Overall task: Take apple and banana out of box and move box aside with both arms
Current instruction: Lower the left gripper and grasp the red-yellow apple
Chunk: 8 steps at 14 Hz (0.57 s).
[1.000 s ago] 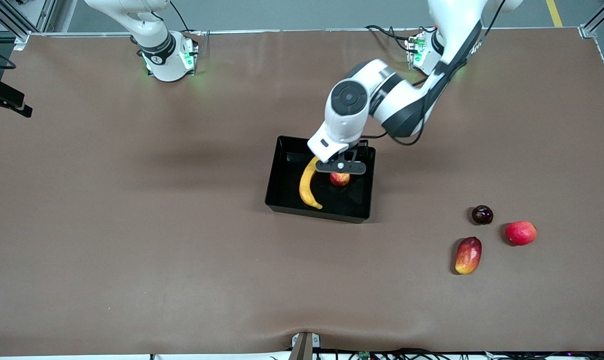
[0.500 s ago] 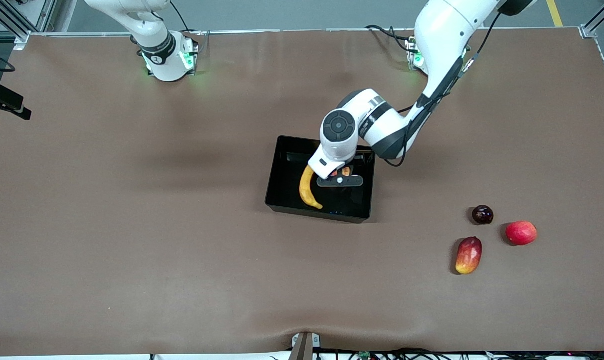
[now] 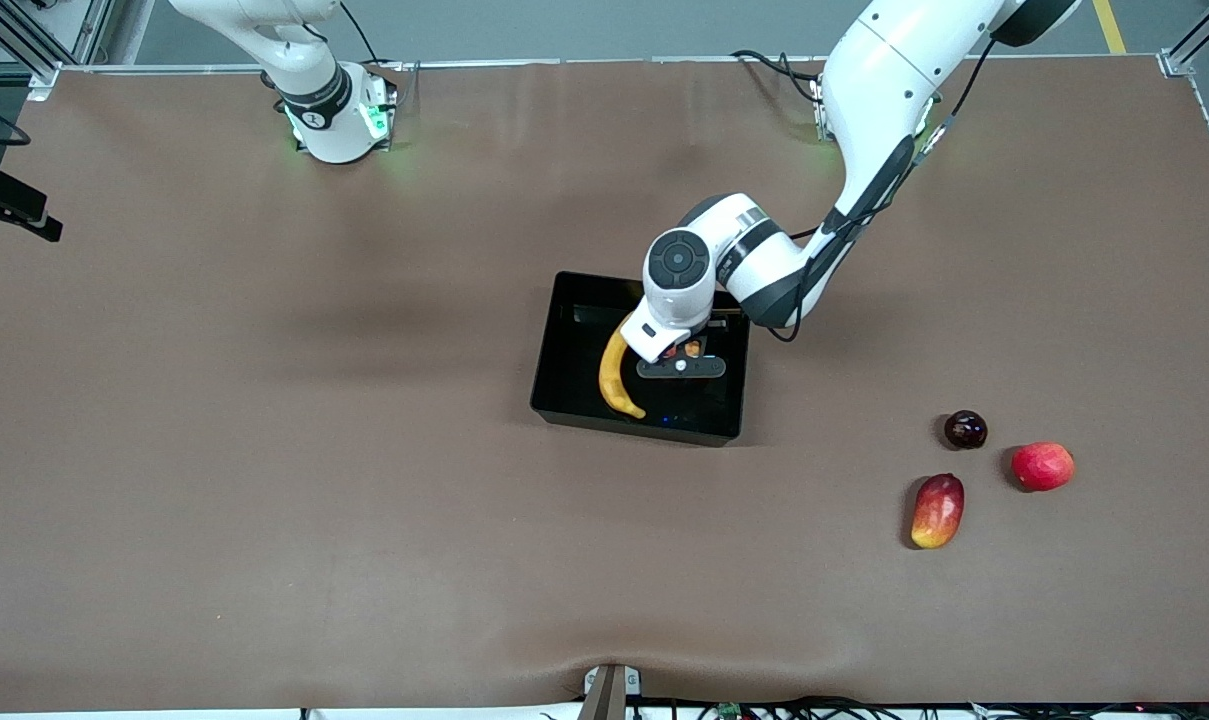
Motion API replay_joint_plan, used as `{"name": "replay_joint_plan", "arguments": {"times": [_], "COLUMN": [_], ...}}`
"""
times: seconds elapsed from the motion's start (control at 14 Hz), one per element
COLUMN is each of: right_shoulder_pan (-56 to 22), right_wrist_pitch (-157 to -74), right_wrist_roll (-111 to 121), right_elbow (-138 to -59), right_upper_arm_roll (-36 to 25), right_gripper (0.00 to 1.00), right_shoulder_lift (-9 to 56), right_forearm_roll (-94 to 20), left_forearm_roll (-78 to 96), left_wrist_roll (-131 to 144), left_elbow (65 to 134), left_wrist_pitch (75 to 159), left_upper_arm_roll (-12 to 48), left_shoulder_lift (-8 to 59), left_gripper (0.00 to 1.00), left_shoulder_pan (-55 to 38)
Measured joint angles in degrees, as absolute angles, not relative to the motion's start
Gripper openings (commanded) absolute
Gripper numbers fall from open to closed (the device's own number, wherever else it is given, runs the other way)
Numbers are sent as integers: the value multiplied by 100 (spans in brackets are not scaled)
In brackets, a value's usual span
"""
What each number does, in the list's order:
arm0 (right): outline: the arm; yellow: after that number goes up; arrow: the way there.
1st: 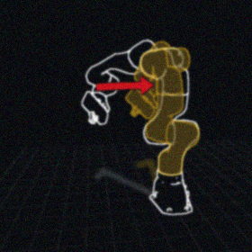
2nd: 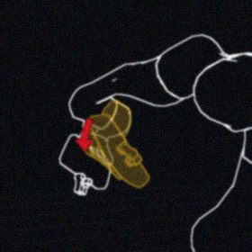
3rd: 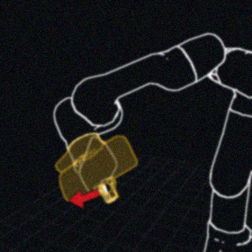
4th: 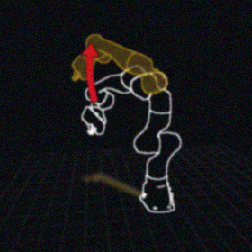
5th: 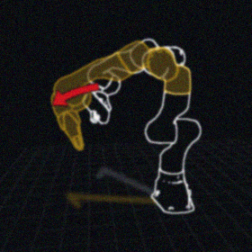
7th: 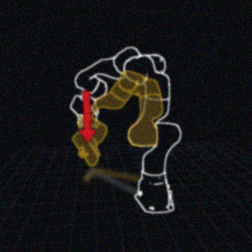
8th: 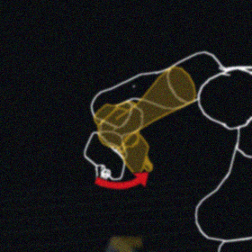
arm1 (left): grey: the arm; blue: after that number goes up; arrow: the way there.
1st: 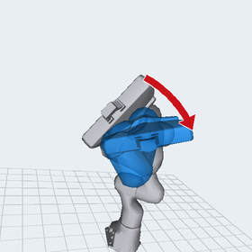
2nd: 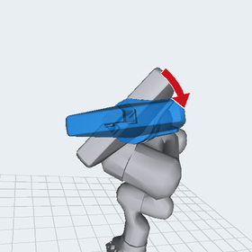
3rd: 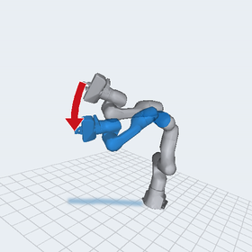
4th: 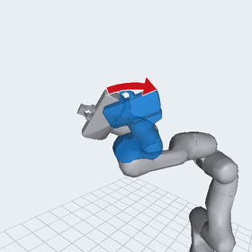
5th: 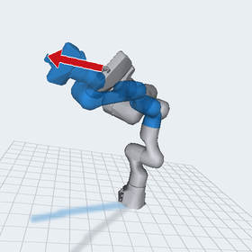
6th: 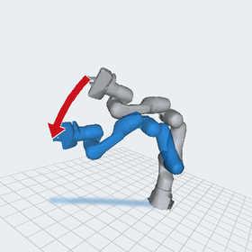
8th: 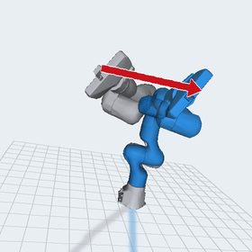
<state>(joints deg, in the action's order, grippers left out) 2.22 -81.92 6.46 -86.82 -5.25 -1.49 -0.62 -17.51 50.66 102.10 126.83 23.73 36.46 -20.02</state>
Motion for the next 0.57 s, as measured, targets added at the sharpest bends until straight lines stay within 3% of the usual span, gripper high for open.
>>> {"name": "replay_joint_plan", "arguments": {"times": [0.07, 0.57], "right_shoulder_pan": [223, 245], "right_wrist_pitch": [-8194, -8245], "right_wrist_roll": [645, 645], "right_elbow": [-8682, -8663], "right_upper_arm_roll": [-525, -531], "right_gripper": [100, 100], "right_shoulder_lift": [-139, 21], "right_forearm_roll": [-62, -50], "left_forearm_roll": [-1751, -1776], "left_wrist_roll": [5067, 5067], "left_elbow": [10204, 9684], "left_wrist_pitch": [12686, 12615], "left_upper_arm_roll": [2375, 2375], "left_shoulder_lift": [3637, 3337], "left_gripper": [0, 0], "left_shoulder_pan": [-1993, -1935]}}
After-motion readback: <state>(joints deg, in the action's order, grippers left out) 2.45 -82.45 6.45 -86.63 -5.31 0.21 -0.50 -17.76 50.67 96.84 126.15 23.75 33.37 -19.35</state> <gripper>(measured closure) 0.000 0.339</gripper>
